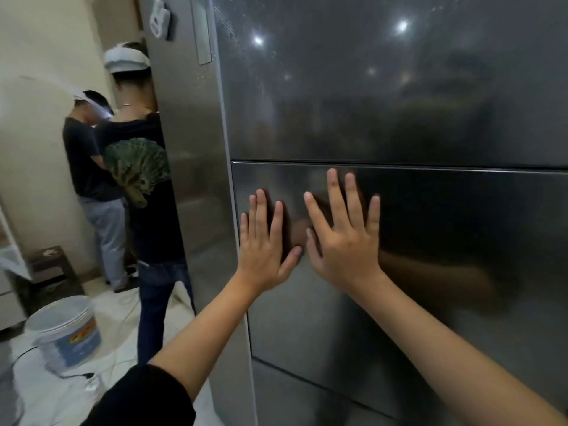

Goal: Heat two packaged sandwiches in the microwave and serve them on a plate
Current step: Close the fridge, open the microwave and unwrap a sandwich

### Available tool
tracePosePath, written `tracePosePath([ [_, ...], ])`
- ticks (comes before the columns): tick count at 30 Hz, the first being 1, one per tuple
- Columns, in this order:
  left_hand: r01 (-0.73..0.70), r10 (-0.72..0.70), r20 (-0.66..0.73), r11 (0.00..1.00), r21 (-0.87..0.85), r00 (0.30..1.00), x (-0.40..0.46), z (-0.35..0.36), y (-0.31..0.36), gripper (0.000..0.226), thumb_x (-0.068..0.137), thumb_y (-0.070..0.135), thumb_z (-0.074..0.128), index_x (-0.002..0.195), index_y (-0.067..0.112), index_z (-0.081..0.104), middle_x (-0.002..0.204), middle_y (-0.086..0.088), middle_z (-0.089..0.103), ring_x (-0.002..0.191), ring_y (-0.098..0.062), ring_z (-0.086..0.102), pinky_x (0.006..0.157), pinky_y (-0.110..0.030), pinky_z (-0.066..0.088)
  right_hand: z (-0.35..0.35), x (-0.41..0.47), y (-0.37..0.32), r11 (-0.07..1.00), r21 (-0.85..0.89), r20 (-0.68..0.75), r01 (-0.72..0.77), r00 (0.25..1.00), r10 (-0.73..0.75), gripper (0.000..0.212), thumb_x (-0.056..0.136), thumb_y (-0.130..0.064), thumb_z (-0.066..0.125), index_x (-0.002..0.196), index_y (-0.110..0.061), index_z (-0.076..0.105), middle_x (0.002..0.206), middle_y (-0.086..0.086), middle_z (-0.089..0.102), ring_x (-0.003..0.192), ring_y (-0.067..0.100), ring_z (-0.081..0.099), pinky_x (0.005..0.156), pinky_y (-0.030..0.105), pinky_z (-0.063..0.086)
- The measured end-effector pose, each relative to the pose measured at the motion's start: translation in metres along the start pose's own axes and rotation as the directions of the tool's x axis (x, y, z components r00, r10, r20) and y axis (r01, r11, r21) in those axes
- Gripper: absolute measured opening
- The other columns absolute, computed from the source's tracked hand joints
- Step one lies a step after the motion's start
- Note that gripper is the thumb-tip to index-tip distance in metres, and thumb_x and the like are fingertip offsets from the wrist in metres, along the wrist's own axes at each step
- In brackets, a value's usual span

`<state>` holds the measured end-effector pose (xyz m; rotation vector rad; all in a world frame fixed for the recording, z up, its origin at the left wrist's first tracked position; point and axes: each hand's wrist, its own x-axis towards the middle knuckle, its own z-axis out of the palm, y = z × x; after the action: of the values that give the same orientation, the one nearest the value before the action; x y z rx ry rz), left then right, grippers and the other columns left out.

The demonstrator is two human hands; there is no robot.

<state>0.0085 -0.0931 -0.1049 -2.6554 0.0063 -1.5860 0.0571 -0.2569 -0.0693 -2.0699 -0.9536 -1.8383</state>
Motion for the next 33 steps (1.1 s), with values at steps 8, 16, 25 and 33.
tracePosePath([
  [8, -0.082, 0.083, 0.002, 0.985, -0.153, 0.997, 0.038, 0.070, -0.019, 0.081, 0.090, 0.058, 0.028, 0.150, 0.017, -0.009, 0.156, -0.016, -0.013, 0.145, -0.036, -0.004, 0.115, -0.052, 0.009, 0.045, -0.004, 0.021, 0.977, -0.210, 0.078, 0.022, 0.997, -0.005, 0.056, 0.089, -0.035, 0.050, 0.142, -0.018, 0.044, 0.153, 0.019, 0.028, 0.144, 0.035, 0.018, 0.111, 0.057, 0.017],
  [16, -0.158, 0.107, -0.201, 0.953, -0.257, 0.974, 0.052, 0.112, -0.022, 0.080, 0.088, 0.056, 0.029, 0.151, 0.016, -0.001, 0.158, -0.010, -0.015, 0.145, -0.035, -0.002, 0.115, -0.056, 0.009, 0.059, -0.002, 0.024, 0.946, -0.325, 0.081, 0.017, 0.997, 0.010, 0.057, 0.088, -0.036, 0.049, 0.142, -0.018, 0.043, 0.152, 0.019, 0.030, 0.142, 0.037, 0.023, 0.110, 0.057, 0.021],
  [25, -0.121, 0.078, -0.153, 0.949, -0.290, 0.985, 0.048, 0.108, -0.019, 0.079, 0.090, 0.057, 0.030, 0.151, 0.015, 0.003, 0.157, -0.010, -0.016, 0.145, -0.032, -0.006, 0.116, -0.054, 0.004, 0.049, 0.001, 0.021, 0.944, -0.329, 0.153, 0.015, 0.987, 0.037, 0.055, 0.088, -0.034, 0.051, 0.141, -0.019, 0.046, 0.150, 0.019, 0.033, 0.141, 0.037, 0.026, 0.111, 0.057, 0.021],
  [33, -0.060, 0.013, -0.090, 0.837, -0.544, 0.996, 0.028, 0.073, 0.047, 0.076, 0.089, 0.043, 0.045, 0.147, 0.005, 0.014, 0.154, -0.026, 0.006, 0.145, -0.038, 0.002, 0.116, -0.054, 0.012, -0.015, -0.013, 0.040, 0.949, -0.312, 0.145, -0.050, 0.984, 0.100, 0.055, 0.085, -0.025, 0.055, 0.139, -0.017, 0.049, 0.149, 0.016, 0.037, 0.140, 0.031, 0.031, 0.111, 0.055, 0.024],
])
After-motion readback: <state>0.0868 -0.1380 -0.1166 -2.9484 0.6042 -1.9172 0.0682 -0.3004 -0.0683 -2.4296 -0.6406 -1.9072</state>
